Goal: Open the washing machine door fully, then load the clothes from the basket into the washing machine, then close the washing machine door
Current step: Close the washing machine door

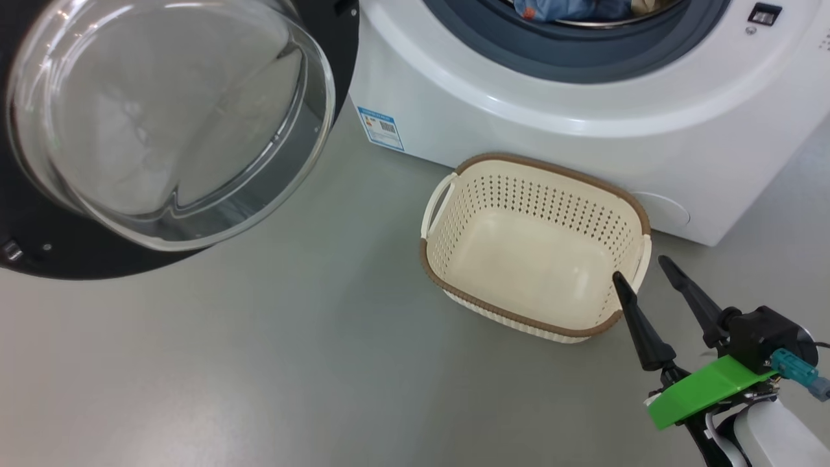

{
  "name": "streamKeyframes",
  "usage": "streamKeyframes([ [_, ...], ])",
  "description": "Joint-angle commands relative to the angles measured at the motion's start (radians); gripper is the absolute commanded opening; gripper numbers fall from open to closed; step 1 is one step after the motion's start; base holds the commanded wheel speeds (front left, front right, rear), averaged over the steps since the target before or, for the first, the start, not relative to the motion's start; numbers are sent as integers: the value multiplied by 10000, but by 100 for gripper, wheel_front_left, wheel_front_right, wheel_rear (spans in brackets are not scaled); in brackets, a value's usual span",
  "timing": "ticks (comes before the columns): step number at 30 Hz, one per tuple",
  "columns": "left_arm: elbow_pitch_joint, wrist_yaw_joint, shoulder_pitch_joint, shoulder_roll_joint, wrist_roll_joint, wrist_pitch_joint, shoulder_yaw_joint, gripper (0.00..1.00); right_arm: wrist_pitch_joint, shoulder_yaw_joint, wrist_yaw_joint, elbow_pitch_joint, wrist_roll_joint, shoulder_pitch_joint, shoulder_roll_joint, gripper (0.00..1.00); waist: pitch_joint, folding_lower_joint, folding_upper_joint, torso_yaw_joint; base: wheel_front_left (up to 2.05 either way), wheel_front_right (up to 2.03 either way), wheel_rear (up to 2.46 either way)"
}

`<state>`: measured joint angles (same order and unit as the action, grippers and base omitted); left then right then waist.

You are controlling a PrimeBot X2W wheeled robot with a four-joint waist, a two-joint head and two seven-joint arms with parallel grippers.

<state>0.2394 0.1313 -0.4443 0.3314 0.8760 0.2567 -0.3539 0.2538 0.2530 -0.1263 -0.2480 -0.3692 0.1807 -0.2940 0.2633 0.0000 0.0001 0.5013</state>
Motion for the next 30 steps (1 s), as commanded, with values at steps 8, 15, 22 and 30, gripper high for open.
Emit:
streamKeyframes([
  [8, 2610, -6, -1773, 2509, 3722, -1591, -165, 0, 80, 264, -44, 246, 75, 462, -373, 100, 681, 0, -1, -188, 0, 0, 0],
  [15, 4553, -6, -2716, 3419, 4793, -3204, 369, 0, 80, 328, -44, 260, 107, 582, -564, 100, 952, 0, -1, -164, 0, 0, 0],
  [22, 5657, -6, -3537, 3795, 5117, -3949, 849, 0, 80, 460, -44, 314, 135, 574, -718, 100, 1130, 0, -1, -118, 0, 0, 0],
  [30, 6314, -6, -3929, 3814, 5307, -4239, 1180, 0, 80, 577, -44, 411, 152, 703, -863, 100, 1390, 0, -1, -195, 0, 0, 0],
])
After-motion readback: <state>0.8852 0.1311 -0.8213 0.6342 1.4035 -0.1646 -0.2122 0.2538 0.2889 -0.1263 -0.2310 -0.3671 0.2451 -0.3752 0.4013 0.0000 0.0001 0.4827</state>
